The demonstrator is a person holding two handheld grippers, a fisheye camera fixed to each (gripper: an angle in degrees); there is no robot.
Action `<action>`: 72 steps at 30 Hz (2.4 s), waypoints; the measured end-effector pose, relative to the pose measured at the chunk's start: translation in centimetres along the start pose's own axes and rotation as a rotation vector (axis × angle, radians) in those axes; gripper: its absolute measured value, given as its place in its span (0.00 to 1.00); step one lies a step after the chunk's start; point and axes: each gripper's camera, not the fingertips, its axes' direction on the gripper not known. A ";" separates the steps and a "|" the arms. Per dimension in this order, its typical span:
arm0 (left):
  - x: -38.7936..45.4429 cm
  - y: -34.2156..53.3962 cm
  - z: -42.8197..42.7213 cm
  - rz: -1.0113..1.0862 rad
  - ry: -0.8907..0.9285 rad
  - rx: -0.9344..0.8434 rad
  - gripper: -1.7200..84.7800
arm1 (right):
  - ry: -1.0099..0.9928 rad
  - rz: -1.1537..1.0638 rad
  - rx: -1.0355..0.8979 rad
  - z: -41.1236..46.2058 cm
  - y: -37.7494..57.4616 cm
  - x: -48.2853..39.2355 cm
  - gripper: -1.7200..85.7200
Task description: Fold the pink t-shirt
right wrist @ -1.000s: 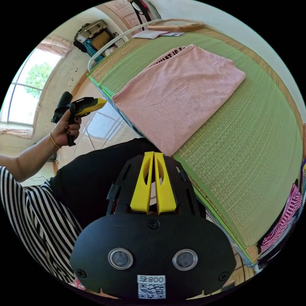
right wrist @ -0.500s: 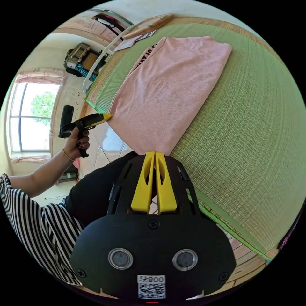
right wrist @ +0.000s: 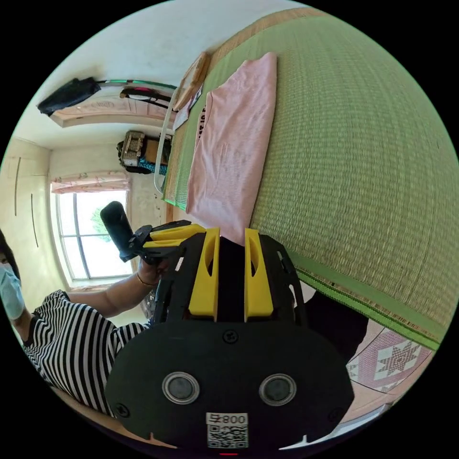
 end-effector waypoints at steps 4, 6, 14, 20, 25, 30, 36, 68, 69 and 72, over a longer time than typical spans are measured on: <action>3.8 -2.0 4.4 0.151 -0.152 -0.139 0.10 | -0.066 0.069 0.050 -2.3 0.8 2.1 0.13; 5.1 -2.4 6.5 0.202 -0.249 -0.217 0.10 | -0.103 0.092 0.066 -2.8 1.0 2.9 0.13; 7.7 -3.0 10.1 0.222 -0.325 -0.246 0.05 | -0.159 0.142 0.073 -4.1 1.0 4.7 0.13; 7.7 -2.3 9.9 0.176 -0.308 -0.211 0.03 | -0.213 0.164 0.066 -4.5 0.4 5.5 0.14; 7.0 -1.6 8.4 0.149 -0.293 -0.174 0.03 | -0.264 0.171 0.057 -4.3 -0.2 5.7 0.14; 6.2 -1.1 6.5 0.153 -0.287 -0.145 0.03 | -0.294 0.166 0.037 -3.6 -1.3 5.4 0.14; 4.4 -0.4 3.3 0.166 -0.284 -0.114 0.03 | -0.309 0.178 0.021 -2.5 -2.6 5.2 0.10; -30.7 19.9 -19.4 -0.904 0.804 0.603 0.14 | -0.420 0.058 0.027 -2.7 -4.8 -4.4 0.04; -31.1 20.1 -19.7 -0.914 0.813 0.620 0.14 | -0.419 0.057 0.028 -2.7 -4.8 -4.6 0.04; -32.6 21.0 -20.9 -0.965 0.820 0.650 0.14 | -0.423 0.054 0.033 -2.7 -4.4 -5.4 0.04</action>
